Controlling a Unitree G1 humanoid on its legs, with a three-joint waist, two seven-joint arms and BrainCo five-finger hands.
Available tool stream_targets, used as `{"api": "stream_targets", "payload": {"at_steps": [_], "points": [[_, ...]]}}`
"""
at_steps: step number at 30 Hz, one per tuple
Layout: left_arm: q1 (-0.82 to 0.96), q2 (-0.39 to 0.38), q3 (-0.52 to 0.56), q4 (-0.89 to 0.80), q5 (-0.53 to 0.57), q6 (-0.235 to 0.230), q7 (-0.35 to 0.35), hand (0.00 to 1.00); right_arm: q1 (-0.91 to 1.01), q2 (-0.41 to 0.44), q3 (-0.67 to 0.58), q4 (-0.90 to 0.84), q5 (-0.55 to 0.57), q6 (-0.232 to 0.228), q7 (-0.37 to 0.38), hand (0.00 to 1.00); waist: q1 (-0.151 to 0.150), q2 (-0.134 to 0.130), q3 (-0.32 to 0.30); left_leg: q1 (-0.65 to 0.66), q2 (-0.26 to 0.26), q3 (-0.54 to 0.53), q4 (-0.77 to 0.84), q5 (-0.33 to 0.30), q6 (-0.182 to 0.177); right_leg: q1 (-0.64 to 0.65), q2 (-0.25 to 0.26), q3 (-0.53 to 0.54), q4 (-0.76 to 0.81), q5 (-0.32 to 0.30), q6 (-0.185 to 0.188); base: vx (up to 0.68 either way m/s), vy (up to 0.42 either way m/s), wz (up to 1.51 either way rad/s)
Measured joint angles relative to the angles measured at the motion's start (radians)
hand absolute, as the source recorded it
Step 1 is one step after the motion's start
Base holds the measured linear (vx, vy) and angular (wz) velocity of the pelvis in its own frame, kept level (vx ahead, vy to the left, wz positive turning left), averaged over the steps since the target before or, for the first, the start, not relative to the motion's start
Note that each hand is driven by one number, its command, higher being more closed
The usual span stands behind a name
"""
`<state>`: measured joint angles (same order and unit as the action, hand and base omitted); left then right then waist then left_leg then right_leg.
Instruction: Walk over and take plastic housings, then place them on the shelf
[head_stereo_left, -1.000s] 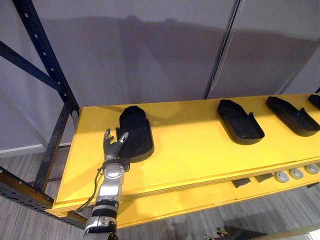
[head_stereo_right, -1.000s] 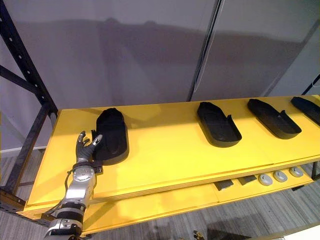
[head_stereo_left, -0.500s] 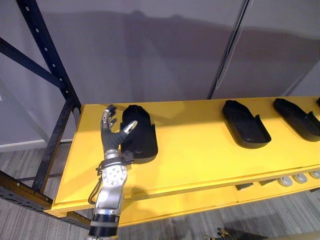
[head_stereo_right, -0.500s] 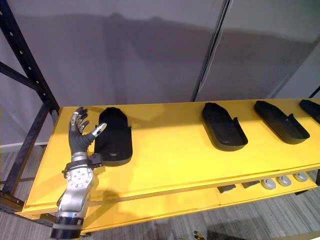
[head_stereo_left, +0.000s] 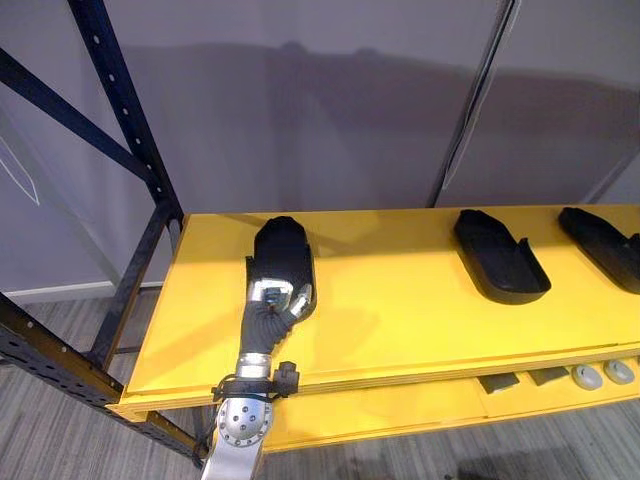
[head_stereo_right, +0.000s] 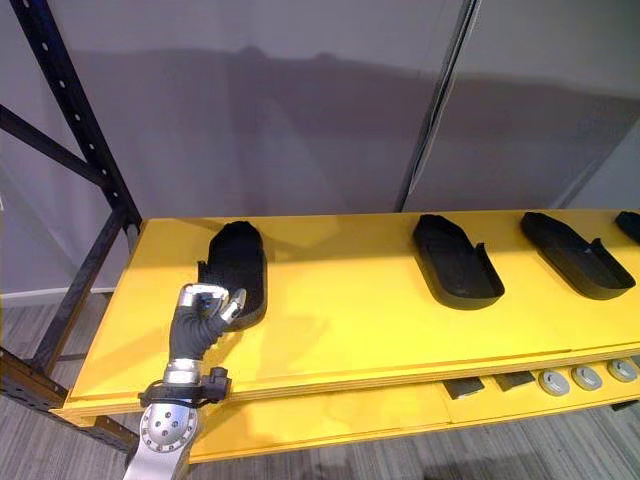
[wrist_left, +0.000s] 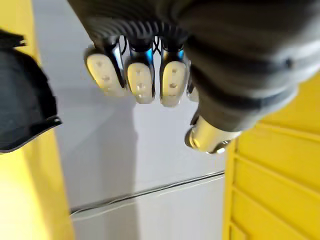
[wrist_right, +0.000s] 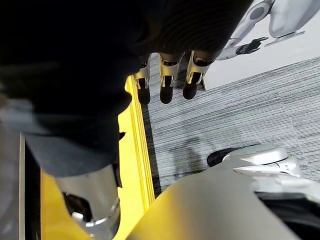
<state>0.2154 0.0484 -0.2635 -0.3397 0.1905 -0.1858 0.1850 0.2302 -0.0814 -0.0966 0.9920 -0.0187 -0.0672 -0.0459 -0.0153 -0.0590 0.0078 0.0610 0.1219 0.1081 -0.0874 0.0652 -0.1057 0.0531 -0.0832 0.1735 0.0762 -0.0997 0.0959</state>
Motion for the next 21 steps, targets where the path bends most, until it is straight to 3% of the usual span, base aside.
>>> {"api": "stream_targets", "payload": {"at_steps": [13,21], "points": [[-0.007,0.007,0.002,0.403,0.110,0.059,-0.022,1.00,0.001,-0.001,0.003,0.002,0.000,0.000,-0.006,0.00,0.001,0.003,-0.011,0.014,0.000,0.004,-0.004,0.008,0.001,0.004,-0.001,0.000,-0.014,-0.002,0.003,-0.04,0.004,-0.01],[-0.077,0.005,0.045,0.485,0.131,0.059,0.009,1.00,-0.004,0.000,0.003,0.009,0.000,0.000,-0.009,0.00,-0.014,0.004,-0.012,0.015,-0.001,0.005,-0.004,0.007,0.000,0.010,-0.002,0.002,-0.028,0.006,-0.004,0.00,0.000,0.00]]}}
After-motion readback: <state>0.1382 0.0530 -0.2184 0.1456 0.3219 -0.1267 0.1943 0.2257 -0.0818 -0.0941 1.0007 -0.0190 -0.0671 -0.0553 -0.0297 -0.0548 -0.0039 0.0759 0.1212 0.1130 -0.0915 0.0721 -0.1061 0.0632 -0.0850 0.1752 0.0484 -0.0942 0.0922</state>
